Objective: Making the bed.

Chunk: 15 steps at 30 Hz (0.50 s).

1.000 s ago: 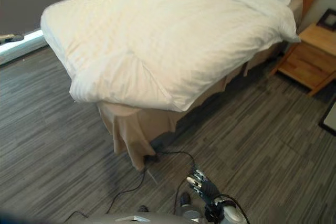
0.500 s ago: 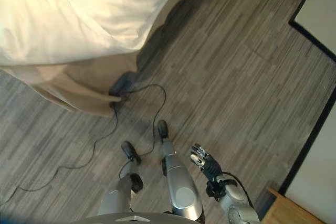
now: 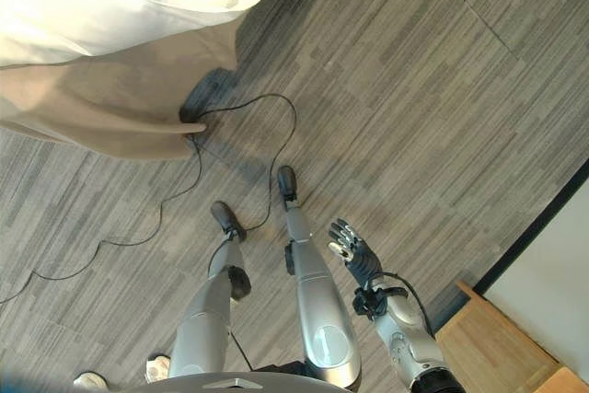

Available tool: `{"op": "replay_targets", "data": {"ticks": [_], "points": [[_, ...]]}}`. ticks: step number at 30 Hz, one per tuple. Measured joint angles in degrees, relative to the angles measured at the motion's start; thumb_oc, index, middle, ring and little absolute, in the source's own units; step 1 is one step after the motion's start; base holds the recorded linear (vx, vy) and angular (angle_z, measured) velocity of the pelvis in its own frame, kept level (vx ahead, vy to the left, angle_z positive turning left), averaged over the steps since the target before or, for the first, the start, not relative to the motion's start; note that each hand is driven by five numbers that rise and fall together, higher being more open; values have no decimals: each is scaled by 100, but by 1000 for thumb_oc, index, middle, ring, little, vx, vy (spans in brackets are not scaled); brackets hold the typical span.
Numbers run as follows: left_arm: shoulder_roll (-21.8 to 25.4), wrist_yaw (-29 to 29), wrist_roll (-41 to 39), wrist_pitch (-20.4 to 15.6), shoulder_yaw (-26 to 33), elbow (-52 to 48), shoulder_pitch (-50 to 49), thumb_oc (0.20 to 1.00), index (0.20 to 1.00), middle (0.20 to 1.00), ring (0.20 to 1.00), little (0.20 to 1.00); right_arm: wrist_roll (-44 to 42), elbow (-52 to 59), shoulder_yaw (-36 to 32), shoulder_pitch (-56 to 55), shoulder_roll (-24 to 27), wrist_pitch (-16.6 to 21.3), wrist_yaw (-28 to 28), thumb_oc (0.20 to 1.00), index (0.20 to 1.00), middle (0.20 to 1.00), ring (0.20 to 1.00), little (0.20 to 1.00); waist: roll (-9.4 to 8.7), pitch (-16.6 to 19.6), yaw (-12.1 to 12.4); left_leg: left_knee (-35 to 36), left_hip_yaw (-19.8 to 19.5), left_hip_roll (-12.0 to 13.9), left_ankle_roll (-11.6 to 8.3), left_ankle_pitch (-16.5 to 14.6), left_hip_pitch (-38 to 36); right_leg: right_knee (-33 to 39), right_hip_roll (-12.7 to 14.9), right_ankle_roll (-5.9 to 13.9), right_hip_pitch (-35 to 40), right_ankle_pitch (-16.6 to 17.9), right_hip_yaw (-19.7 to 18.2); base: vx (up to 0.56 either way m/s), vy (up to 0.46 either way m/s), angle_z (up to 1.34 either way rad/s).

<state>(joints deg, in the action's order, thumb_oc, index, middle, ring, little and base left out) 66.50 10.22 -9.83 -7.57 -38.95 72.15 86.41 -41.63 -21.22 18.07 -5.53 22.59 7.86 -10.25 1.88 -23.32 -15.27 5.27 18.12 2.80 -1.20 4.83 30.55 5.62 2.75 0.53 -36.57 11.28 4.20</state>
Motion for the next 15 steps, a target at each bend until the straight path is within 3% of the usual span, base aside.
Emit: {"op": "replay_targets", "data": {"ticks": [3,5,10,12,13,15], "points": [[-34,-160,258,145,-410,-120,-33,200,200,200,200,200,-31,-113,35,3,2,-18,-32,1000,1000,1000,1000,1000,41,143,-2,1,-1,-11,-4,3,-23,1,10,4,23,17,2,0,0,0],[-30,-173,711,163,-610,-717,-571,200,200,200,200,200,-121,-216,43,49,29,-16,-48,1000,1000,1000,1000,1000,91,200,63,2,0,-18,-4,7,-139,0,12,13,142,26,3,7,10,-2],[41,-245,1344,122,363,-2961,-2813,200,200,200,200,200,-112,-362,49,188,213,-7,-83,1000,1000,1000,1000,1000,184,314,251,2,-4,-22,-27,-9,-552,1,19,28,548,11,21,-19,19,1],[-138,-327,1507,75,677,-3258,-3481,200,200,200,200,200,-104,-450,-3,235,228,-13,-84,1000,1000,1000,1000,1000,198,328,317,5,-25,-24,-35,-16,-753,1,25,46,763,-7,45,49,50,5],[-376,-423,1670,60,1105,-3597,-4330,200,200,200,200,200,-94,-455,-88,218,232,-20,-92,1000,1000,1000,1000,1000,219,342,320,10,-30,-29,-84,-62,-1017,3,37,72,1025,-82,36,65,69,2],[-630,-703,1880,22,1241,-3781,-5213,200,200,200,200,200,-85,-497,-135,139,237,-17,-93,1000,1000,1000,1000,1000,272,550,391,30,-43,-31,-177,-132,-1194,5,49,128,1211,-230,54,85,73,2]]}}
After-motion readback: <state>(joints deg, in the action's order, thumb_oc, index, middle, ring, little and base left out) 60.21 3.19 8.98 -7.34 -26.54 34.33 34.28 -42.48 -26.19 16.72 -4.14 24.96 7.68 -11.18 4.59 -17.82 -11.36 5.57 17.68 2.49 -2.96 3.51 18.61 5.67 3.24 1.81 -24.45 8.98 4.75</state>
